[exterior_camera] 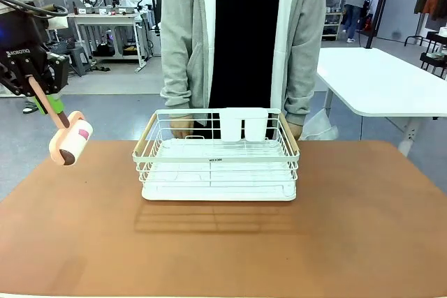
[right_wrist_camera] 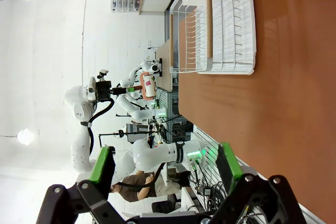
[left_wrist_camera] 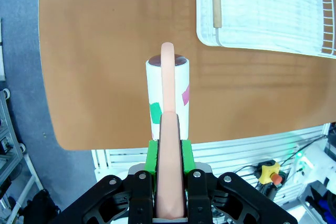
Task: Clean the table.
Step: Place the Lint Roller down when the Dish drying rack is positioned in the middle of the table.
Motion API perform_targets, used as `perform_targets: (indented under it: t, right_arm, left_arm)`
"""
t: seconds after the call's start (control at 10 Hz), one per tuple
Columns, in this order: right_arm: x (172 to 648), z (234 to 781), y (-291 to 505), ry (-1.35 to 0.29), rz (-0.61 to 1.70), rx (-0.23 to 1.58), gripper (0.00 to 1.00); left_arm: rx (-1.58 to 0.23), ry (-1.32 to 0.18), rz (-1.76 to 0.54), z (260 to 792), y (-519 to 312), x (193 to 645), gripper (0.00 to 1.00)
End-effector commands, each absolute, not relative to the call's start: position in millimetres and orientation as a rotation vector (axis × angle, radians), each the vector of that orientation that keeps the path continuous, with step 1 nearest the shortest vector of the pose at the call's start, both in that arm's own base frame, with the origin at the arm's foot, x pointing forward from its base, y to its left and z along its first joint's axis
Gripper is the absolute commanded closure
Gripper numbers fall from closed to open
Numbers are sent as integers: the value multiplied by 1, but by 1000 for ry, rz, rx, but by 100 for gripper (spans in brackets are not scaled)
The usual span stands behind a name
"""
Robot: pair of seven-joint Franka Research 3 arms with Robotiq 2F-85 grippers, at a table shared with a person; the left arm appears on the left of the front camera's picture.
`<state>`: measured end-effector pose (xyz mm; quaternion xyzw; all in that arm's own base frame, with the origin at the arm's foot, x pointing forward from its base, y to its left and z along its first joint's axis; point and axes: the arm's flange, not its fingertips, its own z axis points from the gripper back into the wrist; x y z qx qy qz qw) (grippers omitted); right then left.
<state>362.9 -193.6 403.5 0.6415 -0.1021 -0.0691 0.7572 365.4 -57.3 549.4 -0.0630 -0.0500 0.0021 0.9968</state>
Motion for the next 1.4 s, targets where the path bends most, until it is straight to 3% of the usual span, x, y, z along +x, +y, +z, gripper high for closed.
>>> perform_targets:
  t: [0.0, 0.2, 0.3, 0.5, 0.6, 0.8, 0.9, 1.3]
  right_arm:
    - [361, 407, -192, -228, -140, 1400, 0]
    - [361, 407, -192, -228, -140, 1400, 0]
    - [361, 407, -192, -228, -140, 1400, 0]
    - [361, 407, -192, -228, -140, 1400, 0]
    - [361, 407, -192, -228, -140, 1400, 0]
    - [361, 407, -192, -228, -140, 1400, 0]
    - [361, 407, -192, -228, -140, 1400, 0]
    - [361, 407, -192, -228, -140, 1400, 0]
  left_arm:
    - [-126, -94, 3, 551, -57, 363, 79]
    - [-126, -100, 4, 549, -57, 365, 79]
    - [-137, -169, 203, 547, -59, 376, 79]
    - [-180, -140, 565, 549, -57, 397, 79]
    - [-242, -185, 836, 541, -53, 416, 79]
    - [-391, -314, 1147, 510, -44, 442, 79]
    - [-480, -435, 1223, 491, -40, 450, 79]
    - [-591, -517, 1322, 421, -19, 471, 79]
